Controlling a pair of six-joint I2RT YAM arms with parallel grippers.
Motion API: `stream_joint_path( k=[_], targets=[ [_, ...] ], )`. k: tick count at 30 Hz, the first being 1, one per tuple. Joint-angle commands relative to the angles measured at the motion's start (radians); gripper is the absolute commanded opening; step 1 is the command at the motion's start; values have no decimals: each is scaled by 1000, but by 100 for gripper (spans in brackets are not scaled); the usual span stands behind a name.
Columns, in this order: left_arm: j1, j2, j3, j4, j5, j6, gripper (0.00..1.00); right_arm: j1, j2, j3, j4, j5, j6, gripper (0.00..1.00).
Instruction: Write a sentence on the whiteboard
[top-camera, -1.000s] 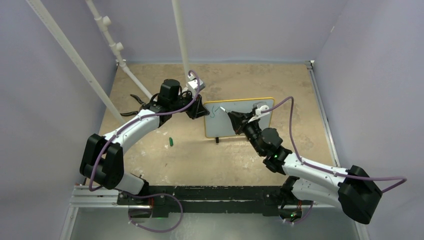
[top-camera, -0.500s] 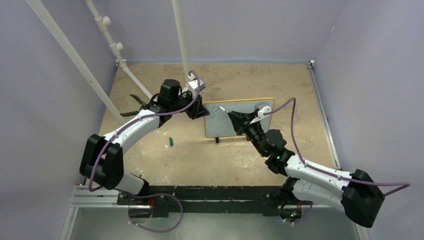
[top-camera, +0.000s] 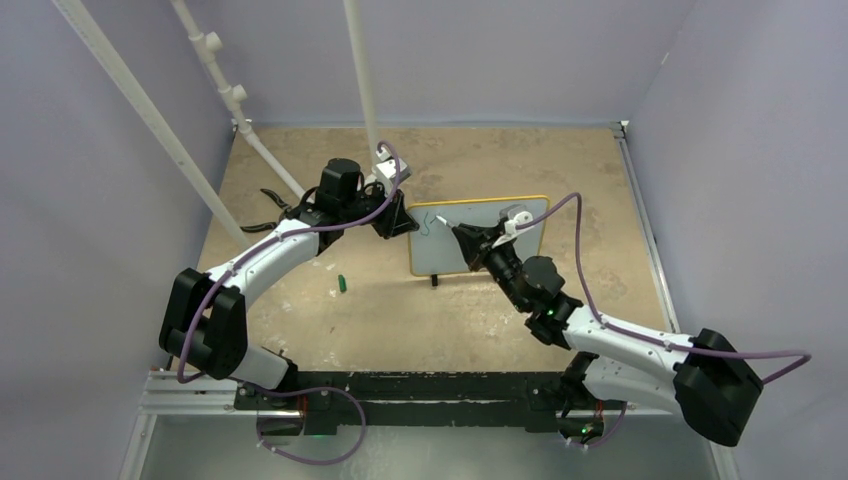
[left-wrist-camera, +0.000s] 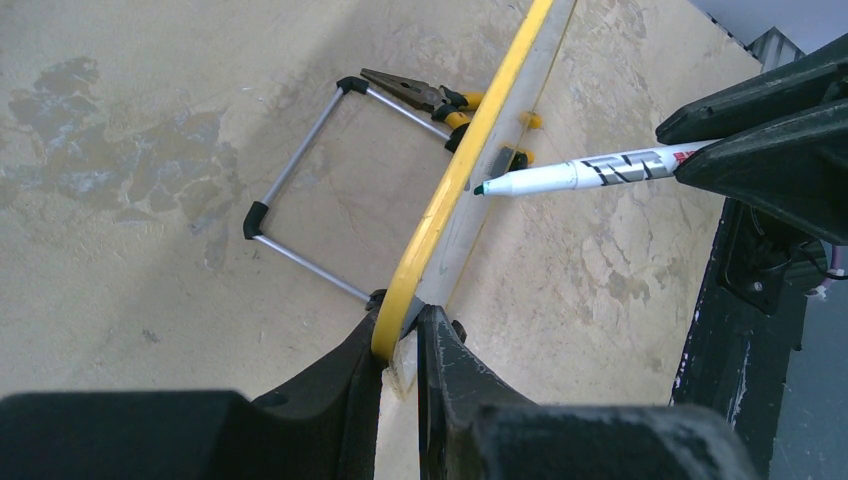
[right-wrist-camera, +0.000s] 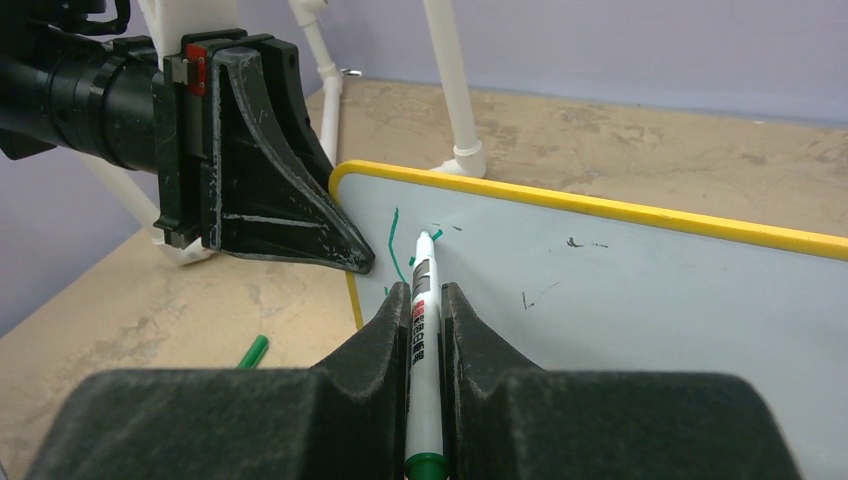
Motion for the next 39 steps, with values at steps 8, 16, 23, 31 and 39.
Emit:
stream_joint_path(
  k=[8, 16, 23, 31, 39],
  targets=[
    [-5, -14, 0, 5, -53, 26, 0, 6, 31, 56, 73, 4, -38, 0],
    [-5, -14, 0, 4, -53, 28, 0, 7, 31, 42, 34, 40, -20, 0],
    [-5, -14, 1, 4, -53, 28, 0, 14, 11, 2, -8, 43, 15, 0],
    [-5, -15, 2, 2, -55, 30, 0, 24, -6, -31, -41, 52, 44, 0],
    [-5, -17, 2, 0, -59, 33, 0, 31, -26, -33, -58, 94, 46, 0]
  ],
)
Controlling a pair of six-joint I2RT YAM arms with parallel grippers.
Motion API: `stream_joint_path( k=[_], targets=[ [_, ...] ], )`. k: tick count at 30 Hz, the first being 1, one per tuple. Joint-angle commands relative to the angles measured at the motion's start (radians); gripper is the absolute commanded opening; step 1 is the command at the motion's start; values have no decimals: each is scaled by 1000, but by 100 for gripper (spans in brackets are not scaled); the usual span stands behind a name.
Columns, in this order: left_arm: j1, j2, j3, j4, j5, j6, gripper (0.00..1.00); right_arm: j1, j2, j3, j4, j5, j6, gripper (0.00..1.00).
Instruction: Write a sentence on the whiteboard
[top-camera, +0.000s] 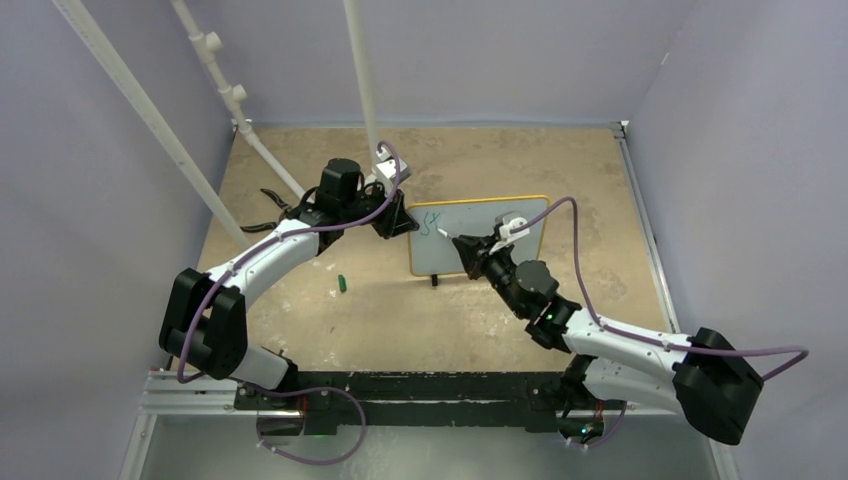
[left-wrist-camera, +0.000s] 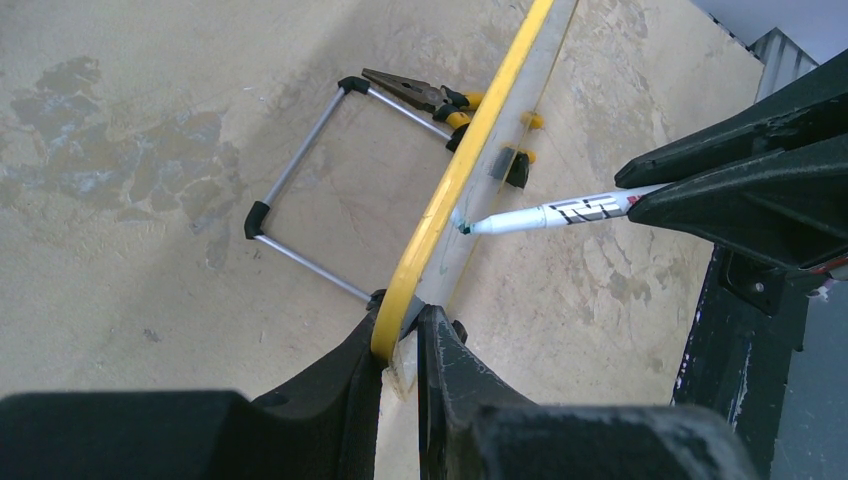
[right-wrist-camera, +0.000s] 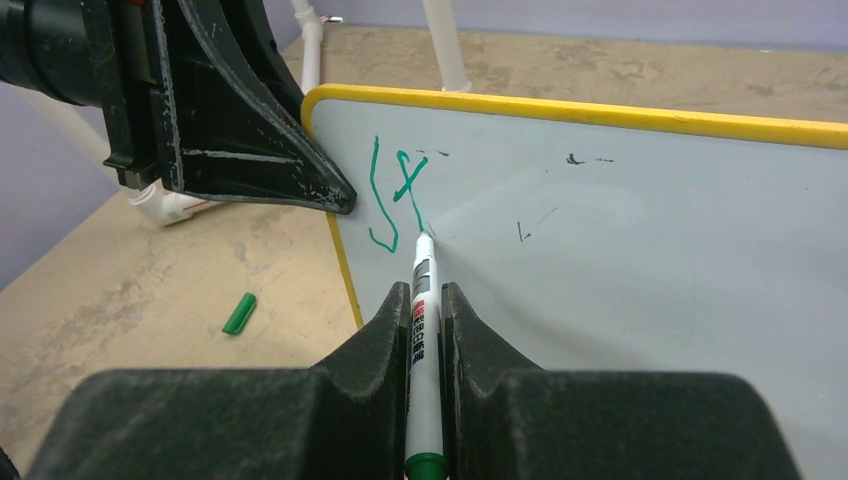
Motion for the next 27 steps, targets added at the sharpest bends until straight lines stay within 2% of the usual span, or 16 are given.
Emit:
stream_joint_path(
  k=[1, 6, 13, 27],
  targets=[
    [-5, -17, 3, 0, -55, 33, 0, 5, -40, -4, 2, 67, 5, 0],
    [-5, -17, 2, 0, -57, 32, 0, 7, -61, 5, 13, 79, -12, 0],
    [-5, -18, 2, 2, -54, 33, 0, 8, -95, -4, 60, 0, -33, 0],
    [-5, -18, 1, 2, -52, 34, 0, 8, -25, 31, 83, 70, -44, 0]
  ],
)
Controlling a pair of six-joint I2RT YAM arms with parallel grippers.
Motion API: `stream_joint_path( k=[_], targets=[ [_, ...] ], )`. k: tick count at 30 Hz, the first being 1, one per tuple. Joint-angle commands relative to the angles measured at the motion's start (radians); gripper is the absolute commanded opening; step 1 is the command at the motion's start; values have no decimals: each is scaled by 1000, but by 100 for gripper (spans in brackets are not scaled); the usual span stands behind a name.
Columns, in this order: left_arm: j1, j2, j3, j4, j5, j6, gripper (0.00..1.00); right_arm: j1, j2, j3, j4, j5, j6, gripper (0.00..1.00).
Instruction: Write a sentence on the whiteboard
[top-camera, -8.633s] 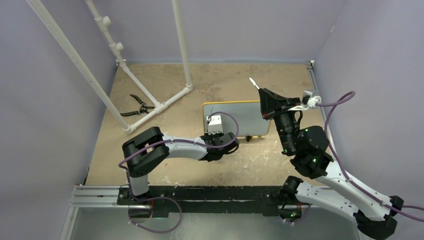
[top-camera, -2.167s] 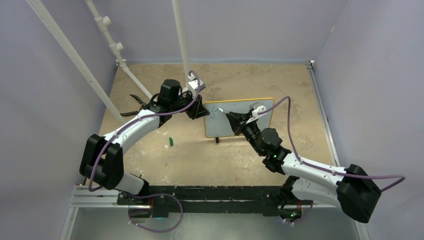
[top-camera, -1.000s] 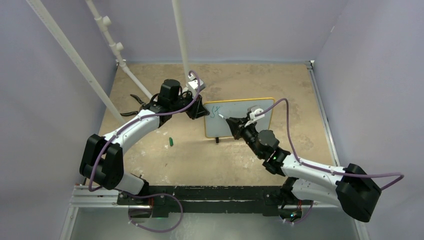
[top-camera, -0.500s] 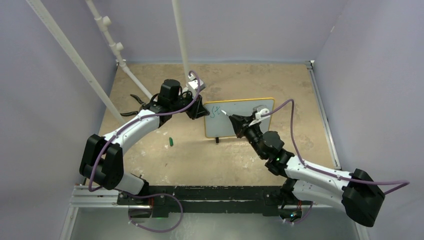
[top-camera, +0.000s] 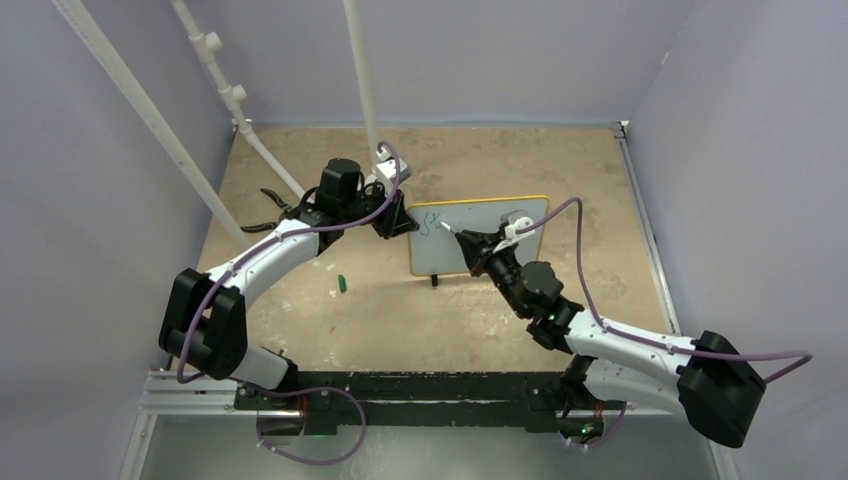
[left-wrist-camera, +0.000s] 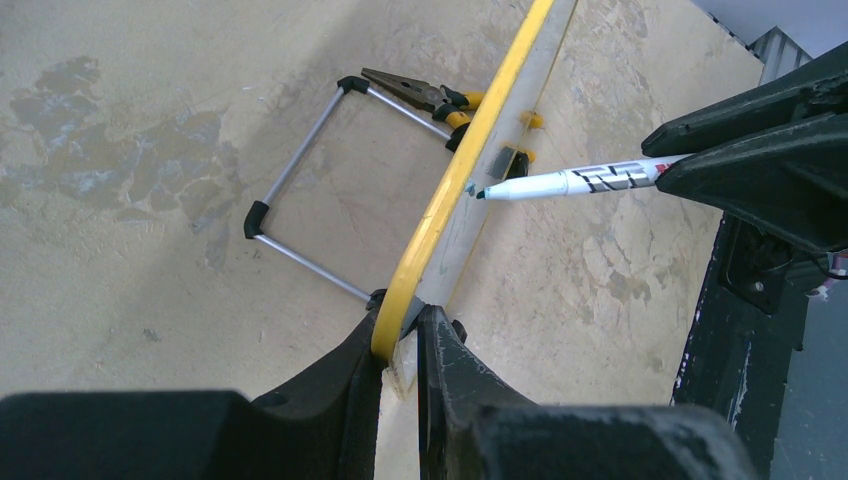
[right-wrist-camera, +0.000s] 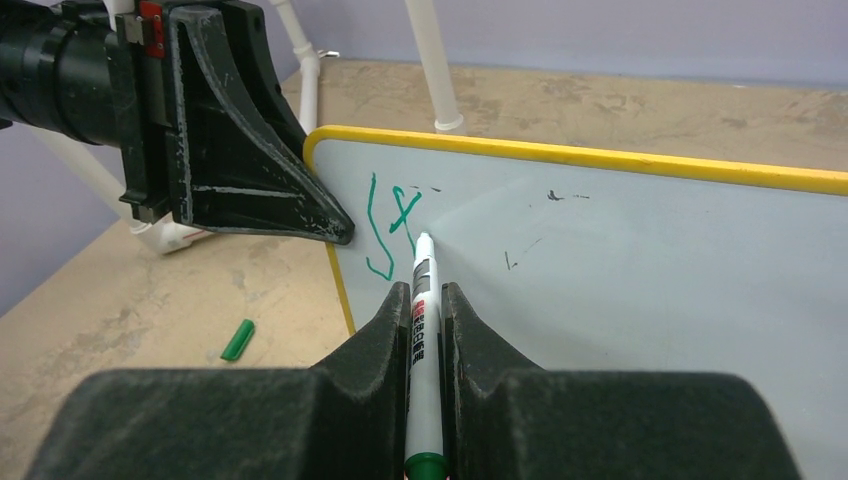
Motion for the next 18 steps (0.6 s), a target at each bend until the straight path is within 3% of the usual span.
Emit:
stream_joint_path(
  k=[1, 18],
  targets=[
    [-4, -17, 2, 4, -51, 33, 0, 5, 9, 32, 55, 51, -20, 0],
    [-6, -17, 2, 5, -52, 33, 0, 5, -15, -5, -1, 108, 26, 0]
  ],
)
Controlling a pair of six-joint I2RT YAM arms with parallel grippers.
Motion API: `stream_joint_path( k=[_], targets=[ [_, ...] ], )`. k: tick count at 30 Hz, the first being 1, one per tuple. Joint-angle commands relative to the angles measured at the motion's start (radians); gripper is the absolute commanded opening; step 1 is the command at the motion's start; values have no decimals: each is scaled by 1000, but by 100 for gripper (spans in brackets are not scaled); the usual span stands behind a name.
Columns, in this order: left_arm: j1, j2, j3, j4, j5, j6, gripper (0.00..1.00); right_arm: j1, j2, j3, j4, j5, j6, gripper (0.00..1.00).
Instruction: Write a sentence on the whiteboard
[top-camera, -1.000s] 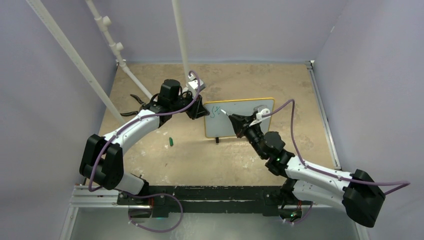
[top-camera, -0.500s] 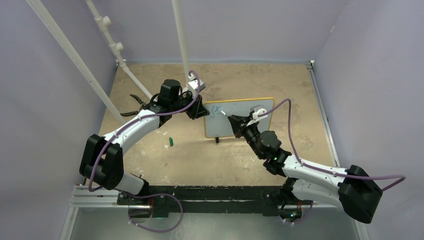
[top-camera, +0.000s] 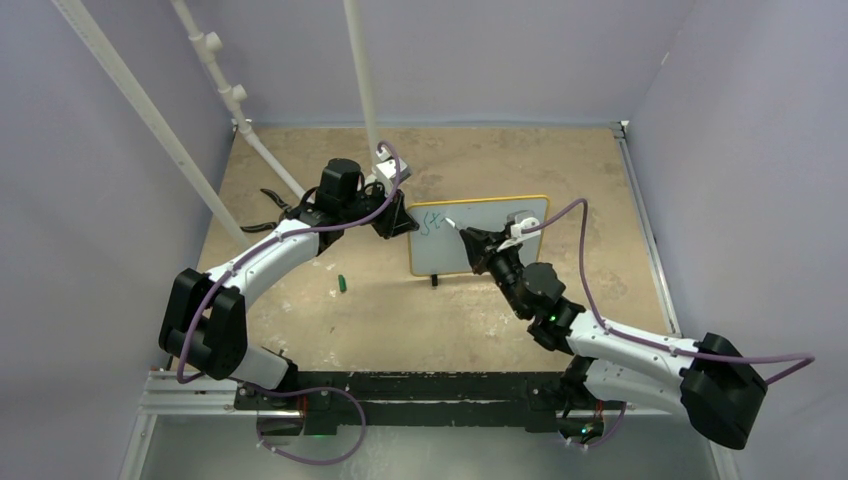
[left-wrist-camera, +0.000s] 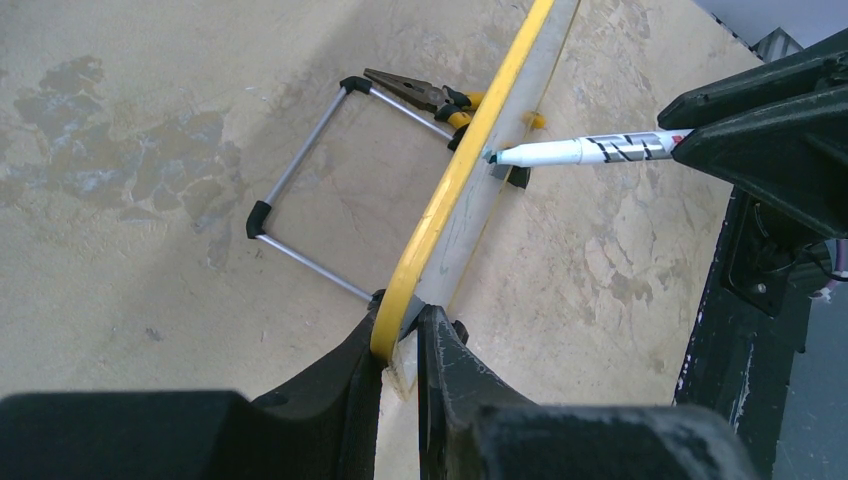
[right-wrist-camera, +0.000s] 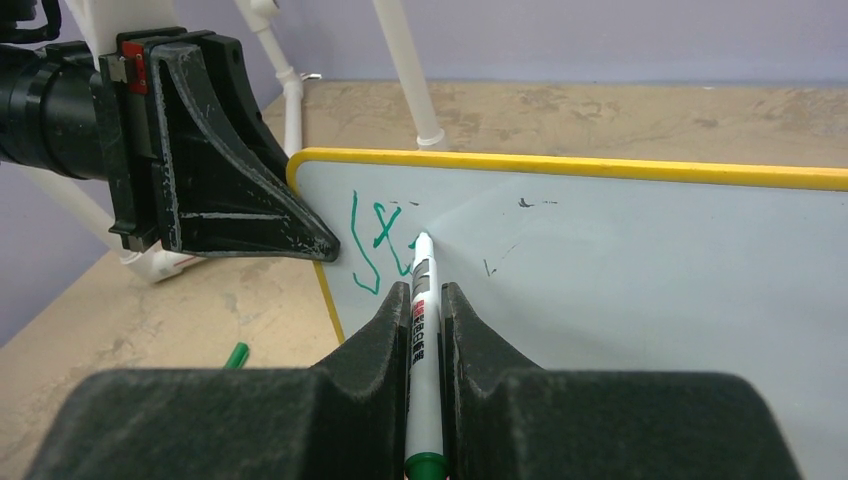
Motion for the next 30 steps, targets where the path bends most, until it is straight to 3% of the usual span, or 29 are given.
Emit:
stream_joint_path(
  k=[1, 16, 30],
  targets=[
    [-5, -17, 2, 3, -46, 33, 0, -1, 1, -6, -11, 32, 17, 0],
    [-4, -20, 2, 3, -47, 33, 0, -1, 27, -26, -49, 27, 55, 0],
    [-4, -21, 3, 2, -49, 34, 0, -1, -23, -39, 42, 70, 51, 0]
  ],
)
